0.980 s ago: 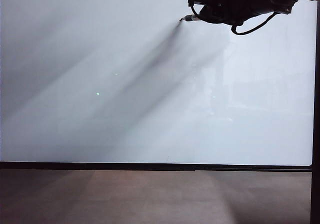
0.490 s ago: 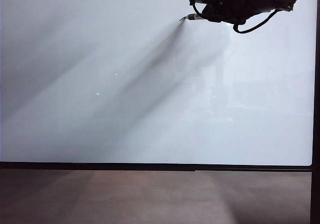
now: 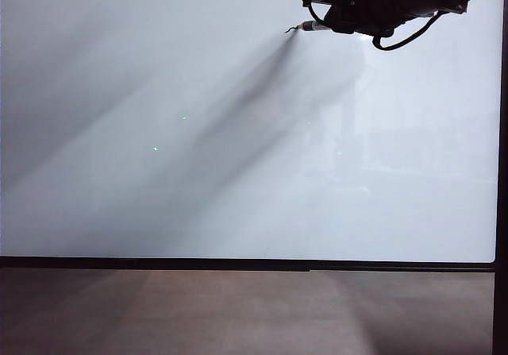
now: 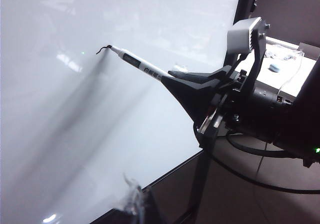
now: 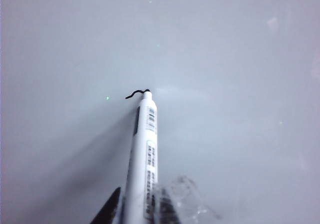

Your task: Reach to the right to find the marker pen, pick it up, and write the number 3 on the whiteboard.

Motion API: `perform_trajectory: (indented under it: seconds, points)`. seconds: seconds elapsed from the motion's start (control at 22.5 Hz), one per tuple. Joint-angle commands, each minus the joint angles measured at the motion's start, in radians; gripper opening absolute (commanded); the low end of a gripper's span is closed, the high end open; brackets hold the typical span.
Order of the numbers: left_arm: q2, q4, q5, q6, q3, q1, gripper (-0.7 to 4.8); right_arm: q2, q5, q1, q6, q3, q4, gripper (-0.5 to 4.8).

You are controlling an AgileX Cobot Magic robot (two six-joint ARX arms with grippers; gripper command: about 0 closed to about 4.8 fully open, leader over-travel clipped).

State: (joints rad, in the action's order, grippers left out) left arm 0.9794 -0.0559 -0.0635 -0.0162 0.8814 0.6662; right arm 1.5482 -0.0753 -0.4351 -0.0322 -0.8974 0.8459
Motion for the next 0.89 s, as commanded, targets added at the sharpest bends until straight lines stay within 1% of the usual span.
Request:
perform_trajectory:
  seconds: [0.04, 0.89]
  points:
    - [-0.003, -0.01, 0.0, 0.005, 0.001, -0.001, -0.05, -0.01, -0.038, 0.002, -0.002, -0.002, -0.004, 0.43]
    - [-0.003, -0.011, 0.0, 0.005, 0.001, -0.001, -0.05, -0.016, -0.039, 0.002, -0.001, -0.002, -0.014, 0.43]
